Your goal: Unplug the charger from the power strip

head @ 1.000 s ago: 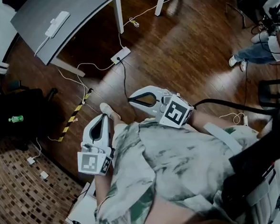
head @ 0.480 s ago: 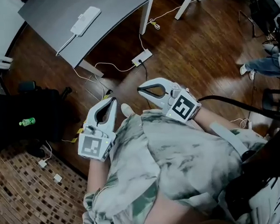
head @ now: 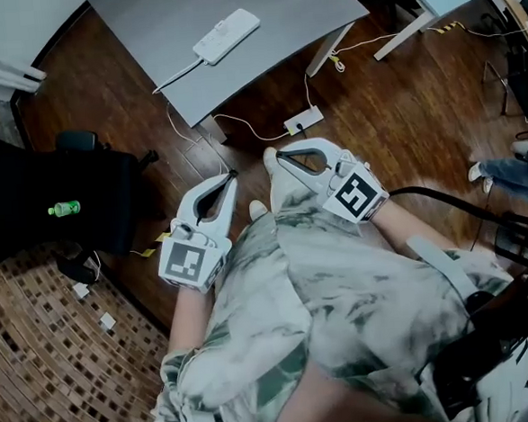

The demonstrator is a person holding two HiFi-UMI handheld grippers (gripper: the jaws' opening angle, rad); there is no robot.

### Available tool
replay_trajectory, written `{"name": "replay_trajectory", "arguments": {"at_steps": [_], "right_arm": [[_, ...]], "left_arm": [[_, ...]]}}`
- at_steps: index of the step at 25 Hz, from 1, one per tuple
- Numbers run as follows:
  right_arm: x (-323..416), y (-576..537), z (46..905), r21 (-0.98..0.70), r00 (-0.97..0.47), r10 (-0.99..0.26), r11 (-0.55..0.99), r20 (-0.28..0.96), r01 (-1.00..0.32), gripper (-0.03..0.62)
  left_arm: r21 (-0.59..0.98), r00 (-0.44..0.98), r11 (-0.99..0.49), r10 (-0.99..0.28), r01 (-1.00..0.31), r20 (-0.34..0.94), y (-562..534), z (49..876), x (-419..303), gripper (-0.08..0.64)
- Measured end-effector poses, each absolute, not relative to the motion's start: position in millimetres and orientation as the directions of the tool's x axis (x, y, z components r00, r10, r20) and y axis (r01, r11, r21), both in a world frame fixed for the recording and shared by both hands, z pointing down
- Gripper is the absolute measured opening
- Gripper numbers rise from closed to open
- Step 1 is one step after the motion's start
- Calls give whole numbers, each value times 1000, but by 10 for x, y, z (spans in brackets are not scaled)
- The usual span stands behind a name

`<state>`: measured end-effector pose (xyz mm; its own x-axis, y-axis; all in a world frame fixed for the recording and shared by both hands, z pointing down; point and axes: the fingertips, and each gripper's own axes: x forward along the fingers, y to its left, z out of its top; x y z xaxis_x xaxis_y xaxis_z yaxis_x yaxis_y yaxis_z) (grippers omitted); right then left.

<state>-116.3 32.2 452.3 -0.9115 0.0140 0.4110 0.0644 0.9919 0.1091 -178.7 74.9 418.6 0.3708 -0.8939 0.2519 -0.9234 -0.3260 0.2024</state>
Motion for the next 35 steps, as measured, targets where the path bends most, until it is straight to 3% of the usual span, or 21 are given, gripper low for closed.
{"name": "replay_trajectory", "arguments": {"at_steps": [11,16,25,28,35], "right_arm": [[-1978,-1076,4828,91,-914,103,985,392,149,8],[-2131,-1692,5151,149,-886,98,972,452,183,8],[-2383,-2448,5978,80,-818,96,982,567,170,8],[-2557,-2609,6197,70,-803,90,984,589,162,8],[-2953,-2951,6717,53,-753,43,993,656,102,8]], "left_arm": [[195,278,-222,-898,-955,342,-412,4406,-2555,2],[199,299,-239,-877,-950,376,-1172,4560,-2724,2],[196,296,-228,-829,-954,475,-2037,5169,-2940,3],[196,313,-245,-795,-949,521,-2221,5433,-3012,74],[142,331,-314,-707,-939,624,-2578,6067,-3227,123]]}}
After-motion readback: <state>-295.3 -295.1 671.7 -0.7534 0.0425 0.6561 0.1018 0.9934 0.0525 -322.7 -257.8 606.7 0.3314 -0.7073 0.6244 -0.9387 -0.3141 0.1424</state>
